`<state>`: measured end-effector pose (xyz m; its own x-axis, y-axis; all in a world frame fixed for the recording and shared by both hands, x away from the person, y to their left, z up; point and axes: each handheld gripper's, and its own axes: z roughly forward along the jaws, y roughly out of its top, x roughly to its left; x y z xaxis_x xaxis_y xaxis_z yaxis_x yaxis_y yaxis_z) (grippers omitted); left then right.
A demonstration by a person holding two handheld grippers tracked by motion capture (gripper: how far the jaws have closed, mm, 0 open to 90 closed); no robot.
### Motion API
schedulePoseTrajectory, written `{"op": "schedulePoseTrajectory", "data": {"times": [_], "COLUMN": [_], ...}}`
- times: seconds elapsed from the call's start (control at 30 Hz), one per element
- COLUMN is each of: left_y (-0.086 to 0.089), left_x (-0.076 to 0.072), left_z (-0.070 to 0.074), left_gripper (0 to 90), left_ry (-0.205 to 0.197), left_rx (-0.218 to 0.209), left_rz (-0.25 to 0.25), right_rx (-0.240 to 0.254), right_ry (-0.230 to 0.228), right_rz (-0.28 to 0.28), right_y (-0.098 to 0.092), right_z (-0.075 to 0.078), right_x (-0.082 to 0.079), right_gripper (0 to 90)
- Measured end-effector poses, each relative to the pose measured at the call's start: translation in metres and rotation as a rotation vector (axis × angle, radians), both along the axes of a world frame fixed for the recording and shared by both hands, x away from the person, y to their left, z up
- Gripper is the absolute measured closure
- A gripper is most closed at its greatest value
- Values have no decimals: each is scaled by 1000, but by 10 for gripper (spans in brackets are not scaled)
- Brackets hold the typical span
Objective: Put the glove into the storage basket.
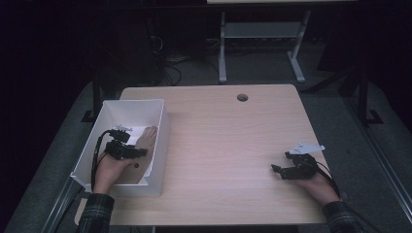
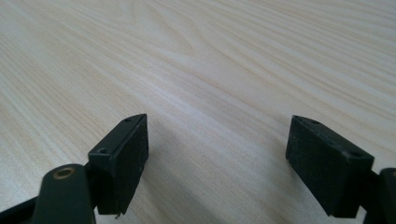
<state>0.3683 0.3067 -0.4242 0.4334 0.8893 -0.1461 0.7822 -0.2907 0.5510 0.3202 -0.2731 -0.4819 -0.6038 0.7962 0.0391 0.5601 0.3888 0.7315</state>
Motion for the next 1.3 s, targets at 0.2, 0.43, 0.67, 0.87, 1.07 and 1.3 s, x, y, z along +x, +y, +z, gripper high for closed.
{"op": "schedulePoseTrajectory", "data": {"times": [0.2,0.43,0.67,0.87,1.07,1.3], "left_y": [2,3,-3,-22,-52,-91], "left_x": [0,-3,-6,-9,-6,-8], "left_z": [6,30,56,88,110,122], "left_gripper": [245,235,232,232,222,222], "left_ry": [-23,-69,-113,-155,-190,-211], "left_rx": [-18,-32,-50,-94,-137,-153], "left_rz": [22,9,-6,-56,-121,-199], "right_rx": [0,0,0,-1,-1,1], "right_ry": [1,0,1,2,2,1], "right_rz": [0,-1,0,1,1,0], "right_y": [0,0,0,0,0,0], "right_z": [0,0,0,0,0,0], "right_x": [0,0,0,0,0,0], "right_gripper": [209,209,209,209,209,208]}}
